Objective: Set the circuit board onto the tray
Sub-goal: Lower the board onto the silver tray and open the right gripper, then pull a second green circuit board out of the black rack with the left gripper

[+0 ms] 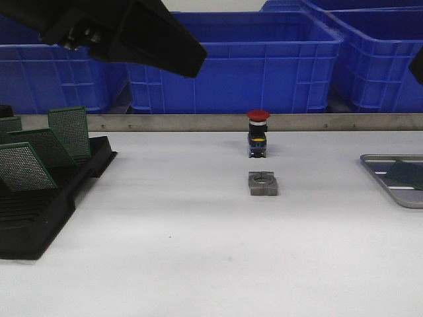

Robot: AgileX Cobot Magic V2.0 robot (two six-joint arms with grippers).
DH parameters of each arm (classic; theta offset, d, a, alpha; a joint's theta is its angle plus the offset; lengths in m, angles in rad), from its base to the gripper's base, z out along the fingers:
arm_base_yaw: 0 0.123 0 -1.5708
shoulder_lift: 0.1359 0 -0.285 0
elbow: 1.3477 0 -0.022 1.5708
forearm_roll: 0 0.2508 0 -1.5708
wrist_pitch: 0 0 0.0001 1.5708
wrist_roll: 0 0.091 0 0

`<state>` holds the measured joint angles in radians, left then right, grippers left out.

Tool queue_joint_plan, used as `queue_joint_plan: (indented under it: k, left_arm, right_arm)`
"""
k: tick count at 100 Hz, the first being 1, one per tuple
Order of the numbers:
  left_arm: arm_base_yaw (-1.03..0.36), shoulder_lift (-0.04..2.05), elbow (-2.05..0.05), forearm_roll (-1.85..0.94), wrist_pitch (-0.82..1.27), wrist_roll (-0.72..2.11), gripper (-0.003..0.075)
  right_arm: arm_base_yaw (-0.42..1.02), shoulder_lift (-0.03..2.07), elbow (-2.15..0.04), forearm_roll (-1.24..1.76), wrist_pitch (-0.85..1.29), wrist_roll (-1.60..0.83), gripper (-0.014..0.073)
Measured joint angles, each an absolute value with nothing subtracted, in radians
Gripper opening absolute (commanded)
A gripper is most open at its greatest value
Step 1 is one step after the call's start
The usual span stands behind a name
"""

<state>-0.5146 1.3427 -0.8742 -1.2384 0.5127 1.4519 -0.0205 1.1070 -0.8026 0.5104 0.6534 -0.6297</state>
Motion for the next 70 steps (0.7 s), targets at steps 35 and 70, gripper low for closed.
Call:
queue_joint_plan:
  k: [35,70]
  left_arm:
    - [-0.404,1.274,-0.874,-1.081,0.462,1.212,0.0599]
    - [-0.167,1.212,-0.902,-0.543,0.770,1.032,0.0599]
  right_arm:
    - [-0.018,0.863,-0.631,0.510,0.650,-0.630,0.0258]
    - [-0.018,0.837,-0.621,0.510,0.644,-0.632,0.0258]
